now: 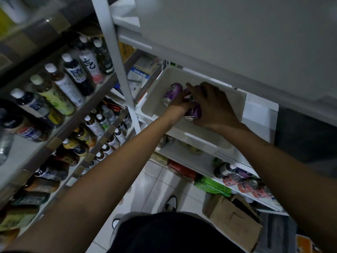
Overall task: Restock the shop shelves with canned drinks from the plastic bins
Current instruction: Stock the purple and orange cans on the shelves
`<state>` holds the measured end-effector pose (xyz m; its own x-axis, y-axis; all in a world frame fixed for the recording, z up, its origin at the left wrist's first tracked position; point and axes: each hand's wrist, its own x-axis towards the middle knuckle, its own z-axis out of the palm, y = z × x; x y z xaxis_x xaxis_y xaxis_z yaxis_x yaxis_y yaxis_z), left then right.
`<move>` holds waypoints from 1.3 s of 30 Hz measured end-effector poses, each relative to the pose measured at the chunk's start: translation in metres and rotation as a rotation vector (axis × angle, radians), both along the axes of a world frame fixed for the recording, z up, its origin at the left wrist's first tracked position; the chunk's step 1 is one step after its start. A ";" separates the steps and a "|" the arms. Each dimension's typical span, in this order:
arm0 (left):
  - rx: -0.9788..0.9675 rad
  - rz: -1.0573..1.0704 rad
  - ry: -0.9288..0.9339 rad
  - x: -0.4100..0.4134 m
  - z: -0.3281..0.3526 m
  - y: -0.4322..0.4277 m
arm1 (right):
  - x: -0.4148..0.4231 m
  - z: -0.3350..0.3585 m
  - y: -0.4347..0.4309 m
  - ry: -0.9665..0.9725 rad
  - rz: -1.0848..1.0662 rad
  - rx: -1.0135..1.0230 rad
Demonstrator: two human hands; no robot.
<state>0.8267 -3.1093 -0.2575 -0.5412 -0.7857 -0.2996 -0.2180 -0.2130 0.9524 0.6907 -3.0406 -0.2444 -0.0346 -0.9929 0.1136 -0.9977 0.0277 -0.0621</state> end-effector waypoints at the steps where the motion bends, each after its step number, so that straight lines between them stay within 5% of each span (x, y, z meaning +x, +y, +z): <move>1: -0.031 0.017 -0.012 0.004 0.001 -0.001 | 0.006 0.003 -0.001 -0.007 0.013 0.008; 7: -0.060 0.172 0.039 0.032 0.015 -0.007 | 0.029 0.014 -0.007 -0.190 0.056 0.075; 15: -0.001 0.282 0.086 0.063 0.010 -0.014 | 0.037 0.011 -0.007 -0.895 -0.221 0.016; 23: -0.069 0.304 0.133 0.097 0.017 -0.010 | 0.071 0.005 -0.014 -1.553 -0.252 0.066; 39: -0.280 0.818 0.221 0.325 0.099 0.020 | 0.280 0.083 -0.076 -1.639 0.249 0.372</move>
